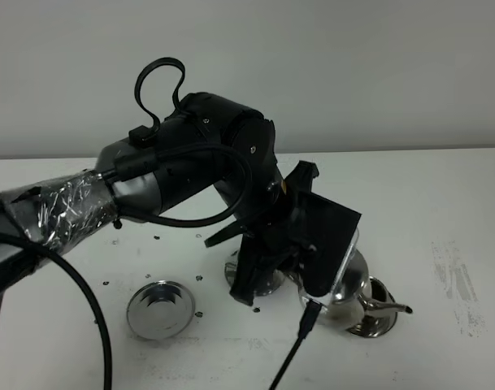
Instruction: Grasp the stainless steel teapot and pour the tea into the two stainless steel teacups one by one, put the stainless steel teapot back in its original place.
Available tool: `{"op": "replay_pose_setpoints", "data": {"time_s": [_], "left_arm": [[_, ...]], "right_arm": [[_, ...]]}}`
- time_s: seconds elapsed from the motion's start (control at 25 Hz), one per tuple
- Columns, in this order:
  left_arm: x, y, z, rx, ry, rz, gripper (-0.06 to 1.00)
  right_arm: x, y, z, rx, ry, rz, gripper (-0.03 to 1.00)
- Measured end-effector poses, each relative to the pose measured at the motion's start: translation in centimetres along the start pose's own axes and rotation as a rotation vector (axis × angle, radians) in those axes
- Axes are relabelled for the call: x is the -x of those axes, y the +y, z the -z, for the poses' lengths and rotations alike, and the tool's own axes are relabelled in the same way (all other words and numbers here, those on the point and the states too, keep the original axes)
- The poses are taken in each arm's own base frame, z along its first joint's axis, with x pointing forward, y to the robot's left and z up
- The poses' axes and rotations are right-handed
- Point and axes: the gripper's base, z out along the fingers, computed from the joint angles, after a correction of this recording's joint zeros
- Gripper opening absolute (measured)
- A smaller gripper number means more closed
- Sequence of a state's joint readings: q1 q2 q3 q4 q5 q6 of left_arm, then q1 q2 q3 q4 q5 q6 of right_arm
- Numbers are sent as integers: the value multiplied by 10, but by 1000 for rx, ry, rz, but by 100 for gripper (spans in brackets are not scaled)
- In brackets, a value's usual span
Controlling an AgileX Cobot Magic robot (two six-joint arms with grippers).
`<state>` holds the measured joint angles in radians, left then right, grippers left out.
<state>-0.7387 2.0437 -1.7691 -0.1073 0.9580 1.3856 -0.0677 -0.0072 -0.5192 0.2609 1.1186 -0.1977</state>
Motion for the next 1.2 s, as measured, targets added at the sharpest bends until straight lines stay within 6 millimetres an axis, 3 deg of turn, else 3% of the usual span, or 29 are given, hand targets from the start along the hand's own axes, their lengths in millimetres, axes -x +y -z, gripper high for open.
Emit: {"op": "replay_pose_setpoints", "data": {"time_s": [0.32,0.8,1.0,1.2], "left_arm": [[16,-11,-11,-64,-28,220,21],[33,-24,-50,-136,15,183,21],[26,-39,-71,-145,50,167,21],[23,-43,-77,-144,53,165,21]], "right_arm": [[0,0,0,2,0,-1,24],[0,0,0,2,0,-1,24],[0,0,0,2,0,-1,24],[0,0,0,2,0,-1,24]]}}
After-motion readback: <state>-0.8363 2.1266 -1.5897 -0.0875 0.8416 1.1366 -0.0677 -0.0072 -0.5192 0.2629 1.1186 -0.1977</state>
